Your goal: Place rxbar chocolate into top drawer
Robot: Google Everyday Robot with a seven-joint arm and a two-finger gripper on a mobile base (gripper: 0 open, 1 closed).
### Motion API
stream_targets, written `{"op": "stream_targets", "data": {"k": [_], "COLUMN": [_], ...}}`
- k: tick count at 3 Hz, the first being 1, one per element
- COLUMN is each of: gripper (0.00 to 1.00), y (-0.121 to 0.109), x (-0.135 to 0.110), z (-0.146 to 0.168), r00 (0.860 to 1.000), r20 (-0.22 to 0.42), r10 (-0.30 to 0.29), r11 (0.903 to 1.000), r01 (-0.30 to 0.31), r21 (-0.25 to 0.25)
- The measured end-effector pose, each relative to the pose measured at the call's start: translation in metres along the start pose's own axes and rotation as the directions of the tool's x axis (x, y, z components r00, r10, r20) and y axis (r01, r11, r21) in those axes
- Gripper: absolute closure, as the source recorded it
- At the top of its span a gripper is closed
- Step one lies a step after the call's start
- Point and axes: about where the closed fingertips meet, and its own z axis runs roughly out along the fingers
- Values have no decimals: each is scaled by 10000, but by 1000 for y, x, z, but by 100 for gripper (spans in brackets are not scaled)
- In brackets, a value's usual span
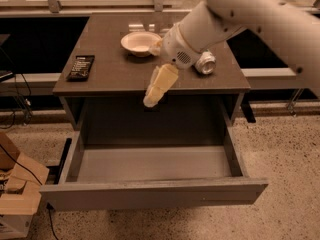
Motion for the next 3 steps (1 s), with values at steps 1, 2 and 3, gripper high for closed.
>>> {"op": "stream_targets", "data": {"k": [1,2,3], "gripper": [0,0,0], "y": [-29,-49,-52], "x": [-19,-31,-34], "z": [56,88,91], "r00": [9975,9936,9924], "r20": [703,1133,1232], "r10": [-22,20,-11], "r11": [9987,9971,9973], "r01": [58,67,101], "r21": [-501,-762,-726]}}
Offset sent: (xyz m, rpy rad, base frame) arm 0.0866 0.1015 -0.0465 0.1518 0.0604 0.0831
